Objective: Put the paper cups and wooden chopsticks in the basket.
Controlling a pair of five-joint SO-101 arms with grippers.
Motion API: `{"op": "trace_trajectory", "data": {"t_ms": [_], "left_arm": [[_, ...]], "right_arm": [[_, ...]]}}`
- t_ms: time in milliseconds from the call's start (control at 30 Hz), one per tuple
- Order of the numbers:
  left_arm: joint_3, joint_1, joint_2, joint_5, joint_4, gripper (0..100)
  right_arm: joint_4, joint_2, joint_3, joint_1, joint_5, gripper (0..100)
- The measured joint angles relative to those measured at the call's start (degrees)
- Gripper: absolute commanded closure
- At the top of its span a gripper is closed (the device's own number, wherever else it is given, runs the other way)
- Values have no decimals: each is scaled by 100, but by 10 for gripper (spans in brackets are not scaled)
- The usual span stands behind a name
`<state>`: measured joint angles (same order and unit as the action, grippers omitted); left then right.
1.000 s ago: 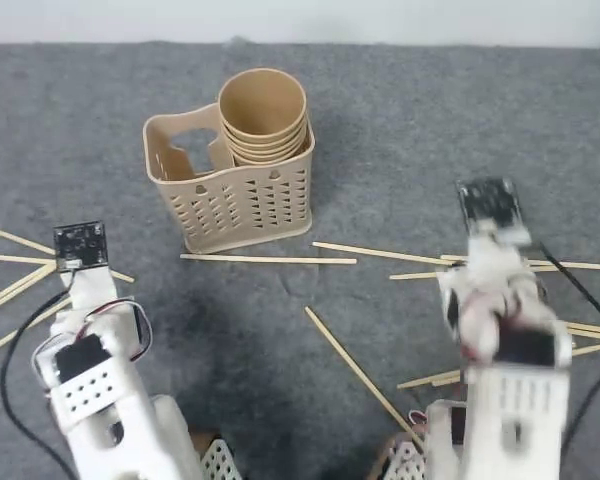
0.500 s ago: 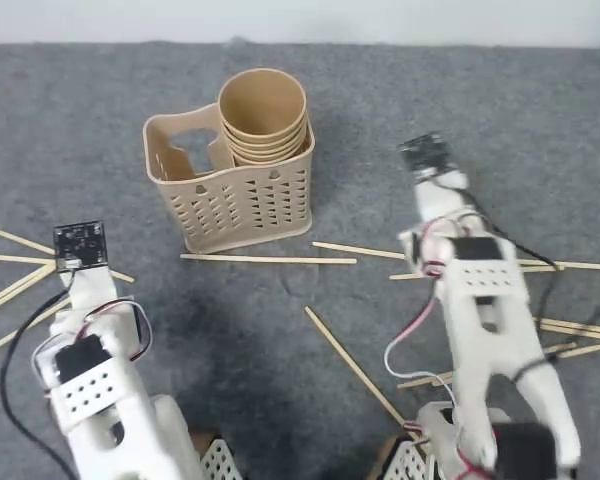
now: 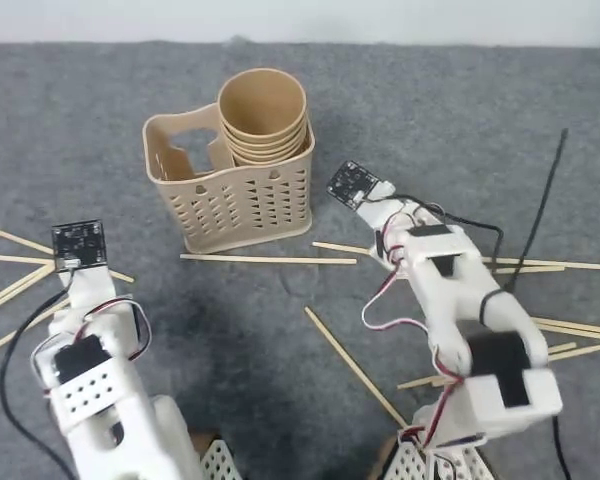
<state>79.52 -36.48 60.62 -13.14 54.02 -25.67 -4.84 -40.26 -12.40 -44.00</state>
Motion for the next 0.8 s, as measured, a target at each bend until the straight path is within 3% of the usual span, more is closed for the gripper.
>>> {"op": "trace_trajectory", "data": {"t_ms": [333, 800], "left_arm": [[0, 0, 0, 0, 0, 987], [0, 0, 0, 0, 0, 987]], "right_arm": [[-26, -193, 158, 0, -18, 850], [-1108, 835, 185, -387, -35, 828]]}}
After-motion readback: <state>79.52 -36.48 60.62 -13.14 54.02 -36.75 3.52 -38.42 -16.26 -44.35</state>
